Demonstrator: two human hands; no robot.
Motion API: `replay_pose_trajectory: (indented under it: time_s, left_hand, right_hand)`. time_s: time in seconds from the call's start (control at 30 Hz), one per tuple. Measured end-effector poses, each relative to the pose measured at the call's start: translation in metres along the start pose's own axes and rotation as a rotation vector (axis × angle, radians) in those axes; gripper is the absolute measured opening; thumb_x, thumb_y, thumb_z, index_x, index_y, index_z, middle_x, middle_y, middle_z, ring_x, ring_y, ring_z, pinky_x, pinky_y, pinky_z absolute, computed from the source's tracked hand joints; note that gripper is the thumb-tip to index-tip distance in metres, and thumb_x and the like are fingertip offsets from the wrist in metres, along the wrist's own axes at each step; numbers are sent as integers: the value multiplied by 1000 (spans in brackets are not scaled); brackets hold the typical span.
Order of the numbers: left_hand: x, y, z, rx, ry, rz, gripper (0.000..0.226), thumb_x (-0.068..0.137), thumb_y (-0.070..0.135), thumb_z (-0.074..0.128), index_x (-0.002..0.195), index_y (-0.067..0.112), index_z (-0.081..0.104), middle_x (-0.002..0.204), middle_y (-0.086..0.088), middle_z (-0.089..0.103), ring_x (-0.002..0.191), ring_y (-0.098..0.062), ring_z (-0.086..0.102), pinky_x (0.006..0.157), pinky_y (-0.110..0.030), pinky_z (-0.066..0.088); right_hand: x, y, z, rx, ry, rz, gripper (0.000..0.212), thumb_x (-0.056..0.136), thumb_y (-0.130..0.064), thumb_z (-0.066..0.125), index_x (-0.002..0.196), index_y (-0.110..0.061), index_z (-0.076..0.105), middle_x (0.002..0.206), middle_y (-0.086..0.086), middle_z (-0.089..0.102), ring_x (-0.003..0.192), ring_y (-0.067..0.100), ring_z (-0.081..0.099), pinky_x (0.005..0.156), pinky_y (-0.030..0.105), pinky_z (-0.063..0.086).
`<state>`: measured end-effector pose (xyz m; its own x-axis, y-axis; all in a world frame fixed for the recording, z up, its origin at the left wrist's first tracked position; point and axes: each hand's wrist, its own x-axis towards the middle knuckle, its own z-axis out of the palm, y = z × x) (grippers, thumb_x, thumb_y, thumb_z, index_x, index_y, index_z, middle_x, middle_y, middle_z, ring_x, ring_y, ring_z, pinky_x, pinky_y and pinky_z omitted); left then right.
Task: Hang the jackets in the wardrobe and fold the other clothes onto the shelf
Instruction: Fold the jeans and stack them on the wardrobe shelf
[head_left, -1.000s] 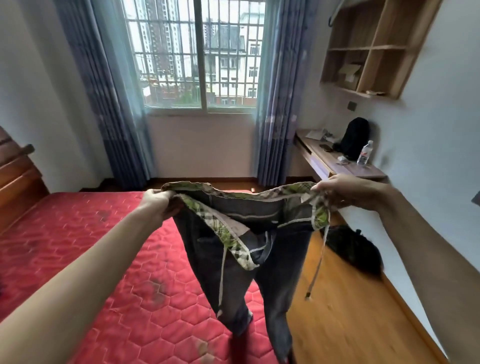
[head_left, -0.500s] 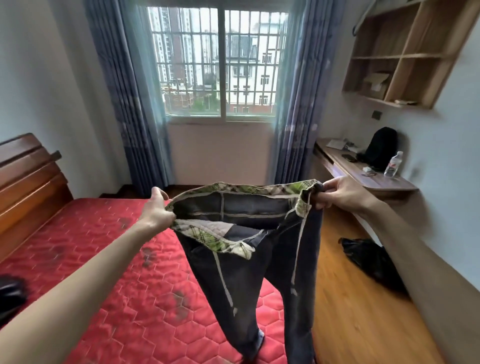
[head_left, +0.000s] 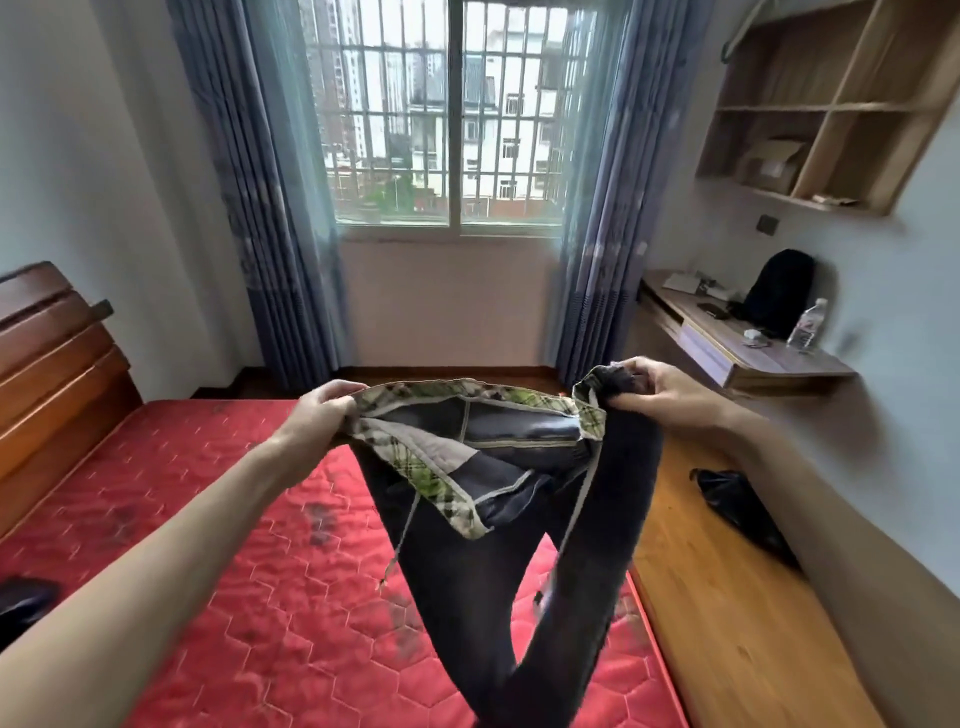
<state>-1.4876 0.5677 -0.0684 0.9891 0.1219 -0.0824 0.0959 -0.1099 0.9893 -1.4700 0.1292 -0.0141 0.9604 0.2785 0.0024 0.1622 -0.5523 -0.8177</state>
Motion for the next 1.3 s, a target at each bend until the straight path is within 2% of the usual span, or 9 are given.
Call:
replay_pose_trajectory:
  time_s: [0.13, 0.27, 0.4, 0.53, 0.73, 0.9, 1.07, 1.17, 1.3]
  left_hand:
    - [3, -11, -18, 461, -216, 235, 69, 75, 6, 81, 131, 33, 52, 114, -3, 61, 88, -15, 62, 79, -28, 53]
    - [17, -32, -21, 782, -161, 478, 64, 73, 5, 80, 114, 37, 42, 104, -3, 55, 84, -14, 60, 72, -28, 50]
    - [28, -25, -27, 412, -150, 275, 45, 72, -2, 86, 103, 10, 55, 87, -15, 71, 73, -16, 64, 72, -41, 56]
    - [34, -2, -30, 33, -288, -65, 42, 74, -17, 75, 108, 1, 58, 89, -17, 70, 84, -27, 70, 79, -36, 61]
    - [50, 7, -27, 252, -100, -79, 49, 66, -19, 67, 108, 2, 59, 83, -15, 61, 67, -22, 63, 58, -35, 55]
    - [68, 12, -29, 490, 253, 48, 41, 66, -13, 57, 100, 12, 59, 100, -17, 60, 76, -23, 55, 53, -25, 42]
    - [76, 10, -43, 880, 485, 187, 29, 74, -8, 60, 98, 8, 62, 106, -15, 53, 93, -37, 60, 72, -36, 44]
    - [79, 18, -50, 1143, 428, 20, 25, 89, 5, 55, 113, 11, 52, 113, -14, 55, 96, -41, 66, 69, -40, 46]
    - [101, 19, -63, 507, 257, -343, 22, 96, -8, 41, 115, -8, 52, 76, -23, 71, 50, -33, 71, 41, -38, 58]
  right_hand:
    - [7, -9, 28, 19, 44, -92, 41, 85, 3, 80, 119, -14, 65, 104, 1, 75, 95, 8, 70, 89, 19, 52]
    - [19, -20, 34, -262, 99, -147, 37, 83, -33, 87, 83, -22, 52, 70, -12, 58, 67, 6, 52, 65, 26, 43]
    - [26, -38, 34, -561, 78, -256, 58, 74, -54, 89, 72, -18, 43, 73, -5, 50, 67, 13, 45, 60, 26, 35]
    - [32, -55, 25, -580, -76, -167, 57, 80, -73, 74, 73, -18, 61, 73, -1, 59, 64, 6, 47, 62, 25, 35]
    - [61, -41, 13, -569, 60, -46, 20, 85, -35, 82, 81, -20, 69, 74, -3, 70, 72, 13, 64, 63, 23, 45]
    - [91, -1, 9, -603, 12, 188, 29, 82, -18, 78, 102, -18, 57, 85, 1, 67, 74, 15, 63, 61, 25, 43]
    - [123, 34, 13, -721, 238, 316, 17, 90, -24, 60, 95, -17, 75, 98, 12, 69, 96, 34, 66, 80, 35, 50]
    - [139, 35, 11, -701, 220, 273, 21, 96, -18, 51, 96, -14, 72, 108, 13, 60, 107, 38, 62, 89, 38, 48]
    - [149, 17, 5, -597, 31, 130, 28, 97, -2, 42, 93, -22, 61, 95, 6, 65, 92, 27, 59, 77, 34, 39]
